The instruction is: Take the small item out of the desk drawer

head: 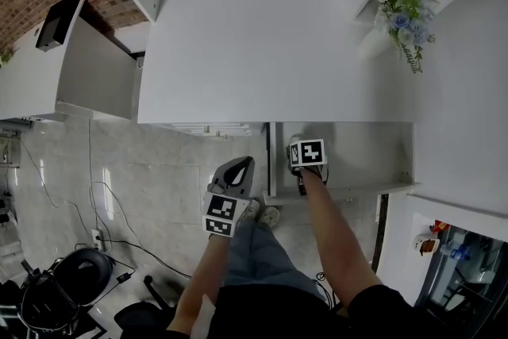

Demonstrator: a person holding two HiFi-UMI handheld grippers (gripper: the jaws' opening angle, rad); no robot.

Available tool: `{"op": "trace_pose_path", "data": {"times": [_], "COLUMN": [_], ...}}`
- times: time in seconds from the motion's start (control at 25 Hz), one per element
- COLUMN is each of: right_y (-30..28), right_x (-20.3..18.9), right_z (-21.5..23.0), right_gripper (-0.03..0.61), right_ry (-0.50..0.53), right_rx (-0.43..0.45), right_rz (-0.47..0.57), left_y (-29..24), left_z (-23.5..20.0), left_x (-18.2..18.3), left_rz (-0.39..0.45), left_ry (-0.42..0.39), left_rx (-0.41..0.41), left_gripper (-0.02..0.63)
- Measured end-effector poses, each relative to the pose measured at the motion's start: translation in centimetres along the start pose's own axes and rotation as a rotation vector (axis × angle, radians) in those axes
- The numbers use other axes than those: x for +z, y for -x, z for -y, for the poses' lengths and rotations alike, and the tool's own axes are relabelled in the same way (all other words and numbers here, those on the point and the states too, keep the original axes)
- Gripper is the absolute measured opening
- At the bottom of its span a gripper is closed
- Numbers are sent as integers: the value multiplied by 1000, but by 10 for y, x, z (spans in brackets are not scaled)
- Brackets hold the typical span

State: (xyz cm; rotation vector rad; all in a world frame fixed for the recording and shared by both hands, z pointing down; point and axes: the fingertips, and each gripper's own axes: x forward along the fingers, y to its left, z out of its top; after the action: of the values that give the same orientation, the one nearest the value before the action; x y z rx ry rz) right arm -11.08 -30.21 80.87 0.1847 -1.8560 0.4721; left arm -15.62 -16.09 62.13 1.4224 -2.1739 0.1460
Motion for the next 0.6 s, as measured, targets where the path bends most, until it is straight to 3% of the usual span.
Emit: {"op": "trace_pose_path", "data": {"times": [0.36,0.6], "right_y": [27,91], "right_x": [11,27], "right_z": [0,0], "right_gripper": [155,155], "right_ry": [-36,-70], "right_rx": [26,43], "right_rz": [75,255], "left_y": [3,-6], "left_z": [-2,7], "left_x": [13,50], "left_rz": [28,81], "left_ry": [-12,-52], "left_rx": [3,-23], "left_gripper": [9,9]}}
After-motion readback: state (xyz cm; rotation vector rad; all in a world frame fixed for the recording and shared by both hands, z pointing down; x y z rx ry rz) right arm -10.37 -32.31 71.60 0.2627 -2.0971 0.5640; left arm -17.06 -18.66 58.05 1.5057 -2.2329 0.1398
